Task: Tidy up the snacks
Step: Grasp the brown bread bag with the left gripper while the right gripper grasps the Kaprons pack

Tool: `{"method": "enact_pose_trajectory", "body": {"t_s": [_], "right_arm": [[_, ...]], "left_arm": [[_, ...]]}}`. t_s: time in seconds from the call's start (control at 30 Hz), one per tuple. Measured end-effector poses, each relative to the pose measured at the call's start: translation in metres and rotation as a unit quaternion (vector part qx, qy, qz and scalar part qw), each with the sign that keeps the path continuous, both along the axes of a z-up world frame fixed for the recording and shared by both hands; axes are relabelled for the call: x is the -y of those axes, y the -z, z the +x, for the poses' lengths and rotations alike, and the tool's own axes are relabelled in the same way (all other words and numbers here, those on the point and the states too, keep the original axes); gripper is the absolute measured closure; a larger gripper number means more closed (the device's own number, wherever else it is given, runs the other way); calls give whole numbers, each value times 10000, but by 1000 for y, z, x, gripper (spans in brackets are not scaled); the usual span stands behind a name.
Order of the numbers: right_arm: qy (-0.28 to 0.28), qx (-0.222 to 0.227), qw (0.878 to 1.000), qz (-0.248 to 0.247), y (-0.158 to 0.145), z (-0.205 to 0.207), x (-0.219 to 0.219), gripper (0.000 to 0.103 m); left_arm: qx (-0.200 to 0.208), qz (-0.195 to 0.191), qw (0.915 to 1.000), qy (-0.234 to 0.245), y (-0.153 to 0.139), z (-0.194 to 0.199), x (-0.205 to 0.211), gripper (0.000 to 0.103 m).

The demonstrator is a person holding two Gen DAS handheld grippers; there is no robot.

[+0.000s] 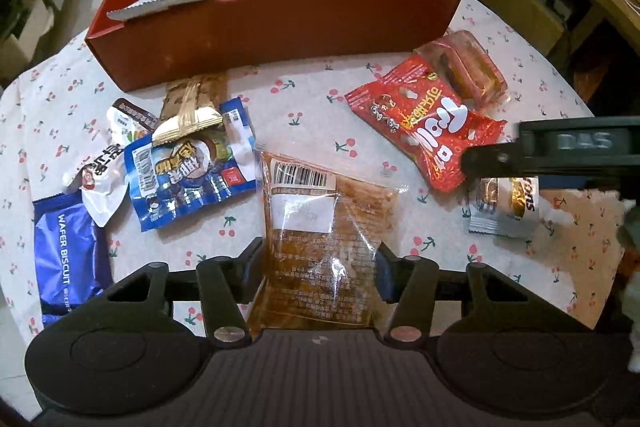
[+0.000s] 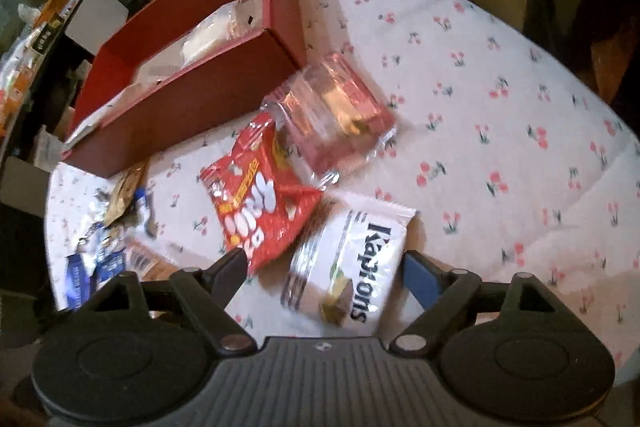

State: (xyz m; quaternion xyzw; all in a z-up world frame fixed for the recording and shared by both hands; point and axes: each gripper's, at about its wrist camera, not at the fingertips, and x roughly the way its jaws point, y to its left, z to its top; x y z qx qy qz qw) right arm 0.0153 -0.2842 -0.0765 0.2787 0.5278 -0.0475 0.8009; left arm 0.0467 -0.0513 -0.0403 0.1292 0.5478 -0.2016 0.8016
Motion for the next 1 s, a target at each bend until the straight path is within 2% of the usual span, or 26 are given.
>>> {"method": "enact_pose_trajectory", "body": {"t_s": [0.07,0.17,0.23,0.3,0.67,0.77,0.9,1.0], "right_arm": [[-225,22,9988,-424,-2,4,-11,15],[-728,56,9914,-1088,-3,3,-27,25],[-899,105,9880,-1250,-2,-1,-28,32],[-989,114,9862,-1324,-3,-5,-27,37],[-1443,321,9796,-1359,-12,-28,-40,38],[-1509,200,9787,-1379,-5,-23,-44,38],[-1608,207,9756,-1480,-4,-21,-48,36],[-1652,222,9743,-1512,-2,-20,-49,34]], "left_arm": [[24,34,10000,25,3,0,5,41],[50,86,9999,52,4,-1,7,40],[71,133,9999,76,4,-2,9,40],[83,150,9998,75,4,-4,10,40],[33,106,9999,41,6,-20,7,40],[63,146,9999,49,7,-18,8,38],[97,346,9993,133,15,-19,12,30],[115,341,9993,90,17,-17,11,25]]}}
